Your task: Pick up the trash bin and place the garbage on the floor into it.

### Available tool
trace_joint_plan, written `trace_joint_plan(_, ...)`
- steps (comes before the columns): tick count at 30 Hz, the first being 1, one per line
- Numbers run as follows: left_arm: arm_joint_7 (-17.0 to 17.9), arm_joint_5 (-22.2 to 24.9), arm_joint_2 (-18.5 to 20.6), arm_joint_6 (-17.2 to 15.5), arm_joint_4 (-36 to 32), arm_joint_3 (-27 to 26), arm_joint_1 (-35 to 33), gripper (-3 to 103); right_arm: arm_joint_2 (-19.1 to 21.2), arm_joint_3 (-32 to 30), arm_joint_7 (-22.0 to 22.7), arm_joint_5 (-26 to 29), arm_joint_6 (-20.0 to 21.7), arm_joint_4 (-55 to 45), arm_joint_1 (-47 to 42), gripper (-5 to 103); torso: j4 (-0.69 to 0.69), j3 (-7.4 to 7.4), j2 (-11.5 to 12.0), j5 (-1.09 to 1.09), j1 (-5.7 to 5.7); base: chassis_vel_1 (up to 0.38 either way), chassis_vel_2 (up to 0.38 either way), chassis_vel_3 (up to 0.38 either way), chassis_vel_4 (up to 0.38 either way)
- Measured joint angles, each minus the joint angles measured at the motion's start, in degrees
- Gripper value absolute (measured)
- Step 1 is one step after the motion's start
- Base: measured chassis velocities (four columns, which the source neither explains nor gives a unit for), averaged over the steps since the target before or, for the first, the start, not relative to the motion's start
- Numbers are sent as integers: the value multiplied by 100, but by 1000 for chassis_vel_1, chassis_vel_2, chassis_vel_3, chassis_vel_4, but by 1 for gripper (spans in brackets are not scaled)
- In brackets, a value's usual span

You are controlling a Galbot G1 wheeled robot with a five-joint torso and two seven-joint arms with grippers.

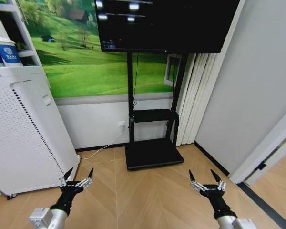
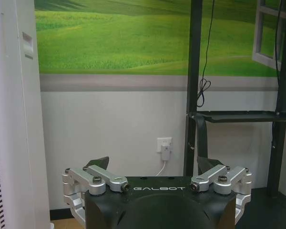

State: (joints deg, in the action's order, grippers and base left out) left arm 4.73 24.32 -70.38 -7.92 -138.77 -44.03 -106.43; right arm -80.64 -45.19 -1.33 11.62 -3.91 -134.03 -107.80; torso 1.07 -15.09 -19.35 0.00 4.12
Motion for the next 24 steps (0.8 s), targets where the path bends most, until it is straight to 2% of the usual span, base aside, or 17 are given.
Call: trace_joint_plan(24, 0, 0, 0, 0, 0, 0, 0, 100, 0, 1, 0, 0, 0, 0, 0, 100, 0, -356, -563, 0, 206, 6, 4, 6, 4)
